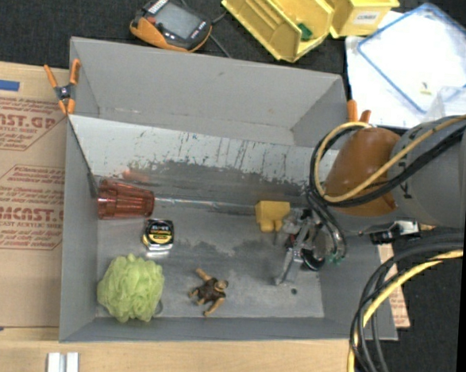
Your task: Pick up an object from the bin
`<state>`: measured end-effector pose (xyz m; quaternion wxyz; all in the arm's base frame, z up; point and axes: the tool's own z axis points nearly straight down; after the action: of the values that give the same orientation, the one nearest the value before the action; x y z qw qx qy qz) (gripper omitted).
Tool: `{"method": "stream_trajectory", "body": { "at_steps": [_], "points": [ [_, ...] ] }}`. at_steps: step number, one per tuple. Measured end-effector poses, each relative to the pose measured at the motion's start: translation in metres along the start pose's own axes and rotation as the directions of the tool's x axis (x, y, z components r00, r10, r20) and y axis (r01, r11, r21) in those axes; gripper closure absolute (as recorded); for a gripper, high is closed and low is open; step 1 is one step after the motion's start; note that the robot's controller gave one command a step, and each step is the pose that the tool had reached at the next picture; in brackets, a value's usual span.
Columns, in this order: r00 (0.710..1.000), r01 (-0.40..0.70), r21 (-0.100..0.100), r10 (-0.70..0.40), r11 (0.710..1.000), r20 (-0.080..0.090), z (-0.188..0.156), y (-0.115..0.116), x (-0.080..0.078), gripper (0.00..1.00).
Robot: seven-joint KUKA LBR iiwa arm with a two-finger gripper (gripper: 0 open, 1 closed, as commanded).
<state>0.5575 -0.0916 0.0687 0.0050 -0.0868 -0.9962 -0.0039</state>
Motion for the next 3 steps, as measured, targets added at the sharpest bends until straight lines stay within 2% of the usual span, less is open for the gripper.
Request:
{"method": "stream_trajectory", "body": {
  "at_steps": [1, 2, 3],
  "points": [
    [1.000, 0.001, 0.000, -0.001, 1.000, 0.001, 0.000, 0.000, 0.000, 0.00],
    [0.995, 0.101, -0.002, -0.101, 0.995, -0.002, -0.001, -0.044, 0.049, 0.00],
    [0.989, 0.151, -0.002, -0.151, 0.989, 0.010, -0.002, -0.064, 0.007, 1.00]
  ]
}}
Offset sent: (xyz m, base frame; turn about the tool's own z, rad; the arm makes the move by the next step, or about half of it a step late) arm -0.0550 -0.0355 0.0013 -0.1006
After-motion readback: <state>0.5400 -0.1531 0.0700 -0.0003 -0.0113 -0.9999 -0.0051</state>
